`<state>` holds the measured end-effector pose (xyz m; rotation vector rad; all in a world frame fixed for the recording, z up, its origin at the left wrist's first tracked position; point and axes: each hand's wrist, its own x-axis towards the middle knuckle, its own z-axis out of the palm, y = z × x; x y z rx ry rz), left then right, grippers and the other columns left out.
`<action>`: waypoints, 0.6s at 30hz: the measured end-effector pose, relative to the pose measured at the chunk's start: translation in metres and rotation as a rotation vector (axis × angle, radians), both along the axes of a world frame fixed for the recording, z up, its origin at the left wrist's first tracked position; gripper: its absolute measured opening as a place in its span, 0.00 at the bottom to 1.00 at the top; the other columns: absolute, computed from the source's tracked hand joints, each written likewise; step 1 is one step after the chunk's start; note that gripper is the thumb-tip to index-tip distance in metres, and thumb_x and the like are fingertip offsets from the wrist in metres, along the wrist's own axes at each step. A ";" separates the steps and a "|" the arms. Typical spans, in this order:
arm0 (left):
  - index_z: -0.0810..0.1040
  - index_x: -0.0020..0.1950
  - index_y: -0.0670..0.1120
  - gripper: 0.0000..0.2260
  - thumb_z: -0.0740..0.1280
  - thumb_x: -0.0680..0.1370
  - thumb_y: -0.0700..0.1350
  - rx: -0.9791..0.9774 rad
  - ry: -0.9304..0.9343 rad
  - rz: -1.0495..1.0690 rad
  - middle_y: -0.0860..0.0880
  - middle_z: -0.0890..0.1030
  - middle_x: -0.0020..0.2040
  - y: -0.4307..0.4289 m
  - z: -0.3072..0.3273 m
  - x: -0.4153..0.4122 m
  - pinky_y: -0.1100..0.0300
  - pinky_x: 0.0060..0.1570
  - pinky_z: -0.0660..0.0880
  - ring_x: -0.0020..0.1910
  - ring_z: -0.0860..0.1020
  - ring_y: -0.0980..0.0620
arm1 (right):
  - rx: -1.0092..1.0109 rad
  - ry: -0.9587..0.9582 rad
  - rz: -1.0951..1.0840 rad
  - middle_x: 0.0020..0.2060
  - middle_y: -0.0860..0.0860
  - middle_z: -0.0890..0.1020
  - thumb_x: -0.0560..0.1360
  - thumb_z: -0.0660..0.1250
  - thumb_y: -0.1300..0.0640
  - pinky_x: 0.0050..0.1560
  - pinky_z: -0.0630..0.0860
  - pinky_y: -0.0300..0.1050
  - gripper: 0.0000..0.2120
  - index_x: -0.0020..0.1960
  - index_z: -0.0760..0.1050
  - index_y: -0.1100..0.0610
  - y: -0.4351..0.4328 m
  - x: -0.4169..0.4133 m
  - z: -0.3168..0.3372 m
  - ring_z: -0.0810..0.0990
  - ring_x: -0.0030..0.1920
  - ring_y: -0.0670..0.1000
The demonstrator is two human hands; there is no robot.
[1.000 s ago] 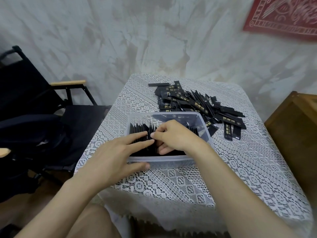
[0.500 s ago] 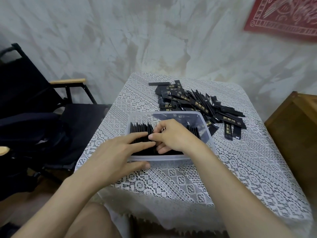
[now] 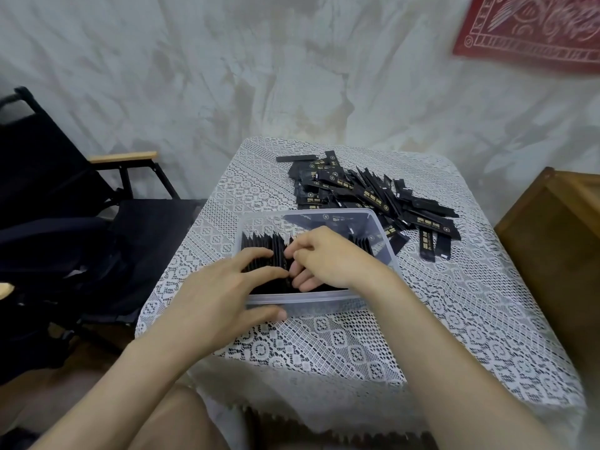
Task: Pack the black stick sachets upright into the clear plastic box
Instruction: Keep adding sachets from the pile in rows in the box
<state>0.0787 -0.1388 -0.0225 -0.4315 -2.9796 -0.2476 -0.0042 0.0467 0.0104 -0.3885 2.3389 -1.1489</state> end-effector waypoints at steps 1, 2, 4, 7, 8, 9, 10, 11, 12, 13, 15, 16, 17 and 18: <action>0.68 0.71 0.70 0.34 0.51 0.68 0.79 -0.007 0.005 -0.001 0.64 0.65 0.74 0.001 0.001 0.000 0.56 0.47 0.77 0.58 0.79 0.55 | 0.010 0.008 -0.003 0.45 0.56 0.85 0.85 0.55 0.62 0.48 0.85 0.45 0.13 0.62 0.77 0.59 0.000 -0.001 -0.001 0.88 0.44 0.54; 0.67 0.72 0.70 0.34 0.50 0.69 0.79 -0.019 0.001 -0.003 0.64 0.65 0.74 0.003 0.001 0.000 0.56 0.46 0.77 0.58 0.79 0.54 | 0.025 0.021 -0.004 0.45 0.57 0.86 0.85 0.55 0.62 0.50 0.85 0.47 0.13 0.62 0.77 0.58 0.000 -0.001 -0.001 0.88 0.44 0.54; 0.64 0.74 0.71 0.33 0.50 0.70 0.79 -0.036 -0.015 -0.005 0.63 0.63 0.75 0.005 0.003 0.000 0.56 0.46 0.77 0.59 0.78 0.54 | 0.052 0.046 -0.005 0.45 0.59 0.86 0.84 0.56 0.61 0.53 0.85 0.51 0.13 0.61 0.77 0.57 0.000 -0.002 -0.002 0.88 0.43 0.54; 0.66 0.73 0.70 0.33 0.50 0.70 0.78 -0.038 -0.030 0.009 0.63 0.64 0.74 0.007 0.005 -0.001 0.57 0.43 0.76 0.57 0.79 0.54 | 0.029 0.029 -0.008 0.46 0.59 0.86 0.84 0.55 0.62 0.51 0.85 0.48 0.14 0.63 0.77 0.59 0.002 -0.001 -0.002 0.88 0.44 0.54; 0.68 0.72 0.69 0.33 0.50 0.69 0.78 -0.036 -0.028 0.013 0.63 0.65 0.73 0.007 0.005 -0.001 0.58 0.42 0.75 0.56 0.79 0.54 | 0.012 0.013 -0.005 0.47 0.59 0.85 0.85 0.55 0.62 0.49 0.85 0.46 0.14 0.64 0.76 0.60 0.003 0.000 -0.002 0.88 0.44 0.54; 0.69 0.70 0.68 0.33 0.50 0.69 0.78 -0.032 -0.030 0.017 0.63 0.66 0.73 0.007 0.005 0.000 0.58 0.41 0.74 0.55 0.79 0.54 | -0.002 -0.002 -0.002 0.47 0.59 0.85 0.85 0.55 0.62 0.47 0.85 0.44 0.14 0.65 0.76 0.61 0.004 0.001 -0.001 0.87 0.45 0.54; 0.70 0.69 0.68 0.33 0.50 0.69 0.78 -0.029 -0.035 0.018 0.63 0.66 0.72 0.006 0.005 0.000 0.59 0.41 0.74 0.54 0.79 0.54 | -0.015 -0.015 -0.001 0.48 0.59 0.84 0.85 0.55 0.63 0.46 0.85 0.43 0.14 0.66 0.76 0.61 0.005 0.001 -0.001 0.87 0.46 0.54; 0.71 0.68 0.68 0.32 0.50 0.69 0.78 -0.027 -0.040 0.019 0.63 0.66 0.72 0.006 0.005 0.000 0.59 0.41 0.73 0.54 0.79 0.55 | -0.029 -0.028 0.000 0.48 0.59 0.84 0.85 0.55 0.63 0.45 0.85 0.41 0.15 0.66 0.75 0.62 0.006 0.002 0.000 0.87 0.46 0.54; 0.71 0.68 0.68 0.32 0.50 0.69 0.78 -0.026 -0.043 0.019 0.63 0.66 0.72 0.007 0.006 0.001 0.59 0.41 0.73 0.54 0.79 0.55 | -0.043 -0.042 -0.001 0.48 0.59 0.84 0.85 0.55 0.63 0.44 0.85 0.41 0.15 0.67 0.75 0.63 0.006 0.002 0.000 0.87 0.46 0.55; 0.71 0.68 0.68 0.32 0.50 0.69 0.78 -0.026 -0.044 0.019 0.64 0.66 0.72 0.006 0.006 0.001 0.59 0.41 0.73 0.54 0.79 0.55 | -0.052 -0.053 -0.003 0.48 0.59 0.84 0.85 0.55 0.63 0.44 0.85 0.41 0.15 0.67 0.75 0.63 0.007 0.003 0.000 0.87 0.46 0.55; 0.70 0.68 0.69 0.32 0.50 0.69 0.79 -0.032 -0.051 0.023 0.64 0.66 0.72 0.005 0.006 0.001 0.60 0.40 0.73 0.54 0.79 0.56 | -0.056 -0.064 -0.001 0.47 0.58 0.84 0.85 0.55 0.63 0.47 0.85 0.42 0.15 0.67 0.75 0.63 0.006 0.003 0.000 0.87 0.47 0.54; 0.69 0.69 0.69 0.32 0.50 0.69 0.79 -0.038 -0.053 0.025 0.65 0.65 0.72 0.004 0.006 0.001 0.60 0.40 0.73 0.53 0.79 0.56 | -0.056 -0.064 0.000 0.47 0.58 0.84 0.85 0.55 0.63 0.48 0.85 0.44 0.15 0.67 0.75 0.63 0.005 0.004 0.000 0.87 0.47 0.54; 0.69 0.69 0.70 0.32 0.50 0.69 0.79 -0.042 -0.051 0.025 0.64 0.66 0.71 0.004 0.006 0.001 0.60 0.39 0.72 0.53 0.79 0.56 | -0.055 -0.064 0.000 0.47 0.58 0.84 0.85 0.55 0.63 0.49 0.85 0.45 0.15 0.67 0.75 0.62 0.005 0.004 -0.001 0.87 0.47 0.55; 0.69 0.70 0.70 0.32 0.50 0.69 0.79 -0.044 -0.048 0.022 0.64 0.66 0.71 0.003 0.007 0.001 0.61 0.39 0.72 0.52 0.79 0.56 | -0.051 -0.060 -0.003 0.48 0.58 0.84 0.85 0.56 0.63 0.51 0.85 0.47 0.15 0.68 0.75 0.61 0.004 0.004 -0.002 0.88 0.47 0.55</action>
